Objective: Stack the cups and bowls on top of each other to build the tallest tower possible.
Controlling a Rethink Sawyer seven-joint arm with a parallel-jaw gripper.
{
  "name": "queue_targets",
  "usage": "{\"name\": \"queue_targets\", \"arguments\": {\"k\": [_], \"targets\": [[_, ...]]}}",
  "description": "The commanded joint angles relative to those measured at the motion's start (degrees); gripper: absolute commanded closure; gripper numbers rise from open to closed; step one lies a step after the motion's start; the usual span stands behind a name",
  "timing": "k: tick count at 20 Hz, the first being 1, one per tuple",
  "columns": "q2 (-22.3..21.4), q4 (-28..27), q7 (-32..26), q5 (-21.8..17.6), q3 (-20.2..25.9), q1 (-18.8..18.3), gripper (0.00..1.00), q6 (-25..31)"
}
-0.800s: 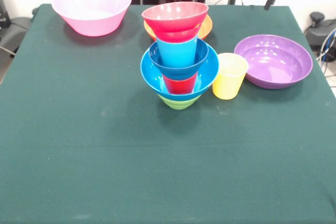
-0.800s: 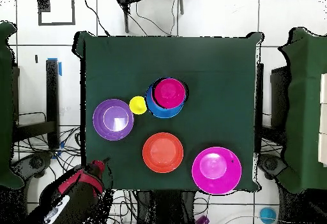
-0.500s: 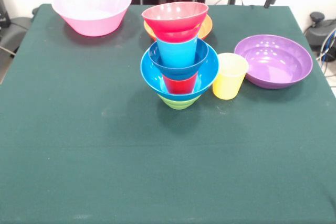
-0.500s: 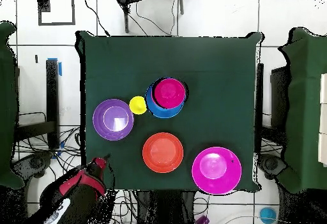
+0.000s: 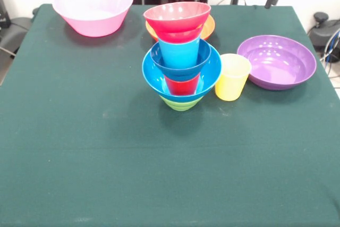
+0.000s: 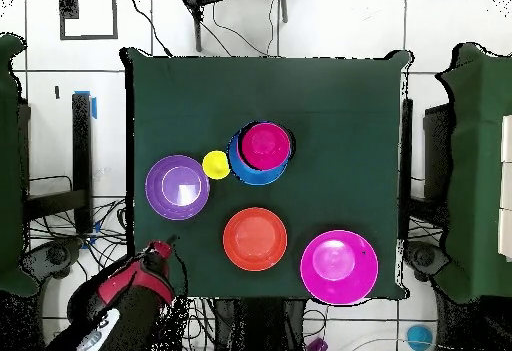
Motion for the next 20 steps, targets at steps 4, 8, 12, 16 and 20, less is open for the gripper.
{"name": "queue_targets", "arguments": {"k": [4, 8, 12, 16, 20], "targets": [[1.39, -1.41, 5.57, -4.70, 3.58, -3.74, 0.00, -3.53], [1.66, -2.00, 5.08, -6.07, 4.34, -5.88, 0.00, -4.31], [1.82, -2.24, 4.88, -7.32, 5.63, -7.88, 0.00, -4.85], [2.25, -2.61, 4.31, -8.67, 7.80, -10.35, 0.00, -5.72], [2.74, -3.24, 4.23, -9.35, 9.61, -11.96, 0.00, -6.21]]}}
